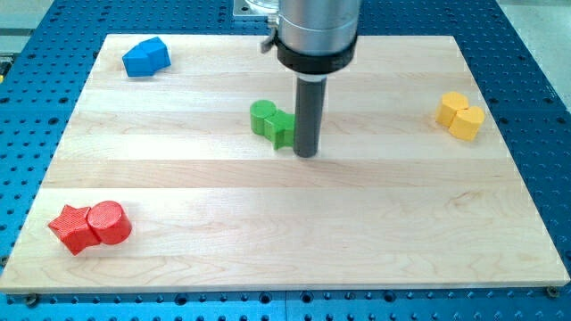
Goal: Push the green blocks into the blue blocks
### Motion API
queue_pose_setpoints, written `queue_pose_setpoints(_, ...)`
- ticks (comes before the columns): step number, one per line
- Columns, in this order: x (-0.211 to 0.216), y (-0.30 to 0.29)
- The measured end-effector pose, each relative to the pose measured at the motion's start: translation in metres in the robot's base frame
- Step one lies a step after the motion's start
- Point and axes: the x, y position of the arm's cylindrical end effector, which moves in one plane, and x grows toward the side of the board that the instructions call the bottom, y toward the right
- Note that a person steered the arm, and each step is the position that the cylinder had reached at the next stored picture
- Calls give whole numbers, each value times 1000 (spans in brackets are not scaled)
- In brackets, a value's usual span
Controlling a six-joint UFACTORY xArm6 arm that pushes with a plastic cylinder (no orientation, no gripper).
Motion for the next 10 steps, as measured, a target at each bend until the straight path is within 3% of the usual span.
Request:
queue_pose_setpoints(3, -59, -61)
queue_pose_setpoints(6, -87, -139)
queue_pose_setpoints(10, -168, -108)
